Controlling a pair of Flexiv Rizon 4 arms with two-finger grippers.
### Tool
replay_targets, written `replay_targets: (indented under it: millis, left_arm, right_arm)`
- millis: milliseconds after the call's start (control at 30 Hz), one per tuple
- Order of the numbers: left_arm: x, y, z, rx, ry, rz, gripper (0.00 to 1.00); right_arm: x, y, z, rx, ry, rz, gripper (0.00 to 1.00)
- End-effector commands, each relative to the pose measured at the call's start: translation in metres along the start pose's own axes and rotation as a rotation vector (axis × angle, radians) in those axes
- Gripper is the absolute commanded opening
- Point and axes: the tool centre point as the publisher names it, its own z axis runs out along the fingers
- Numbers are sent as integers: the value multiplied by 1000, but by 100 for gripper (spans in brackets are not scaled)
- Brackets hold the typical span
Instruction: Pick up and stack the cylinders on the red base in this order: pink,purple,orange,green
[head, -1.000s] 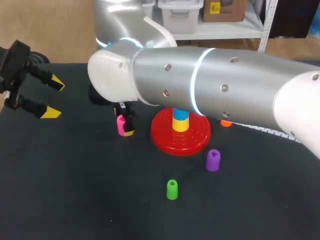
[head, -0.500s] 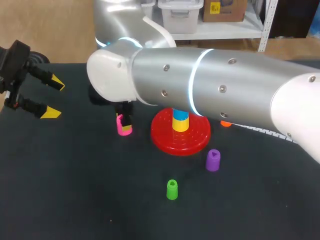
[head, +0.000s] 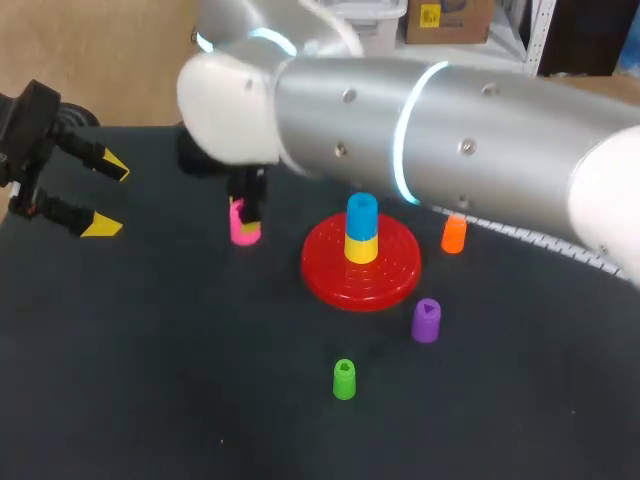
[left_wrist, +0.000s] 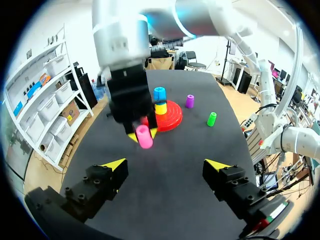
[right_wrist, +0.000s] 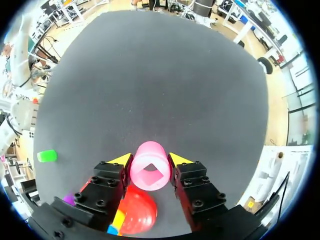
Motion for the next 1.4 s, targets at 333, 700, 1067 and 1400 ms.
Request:
replay_targets:
  millis: [333,700,1067,1400]
  left_arm:
    - [1,-1,0,-3,-2,2,100]
    - [1,-1,0,-3,-2,2,100]
    - [1,-1,0,-3,-2,2,100]
    - [1,-1,0,-3,-2,2,100]
  right_arm:
    - [23,36,-100,86,97,99,0]
    - [73,62,-105,56,87,276,0]
    - [112,85,-95,86,48,395,0]
    - [126,91,-88,110,10,432,0]
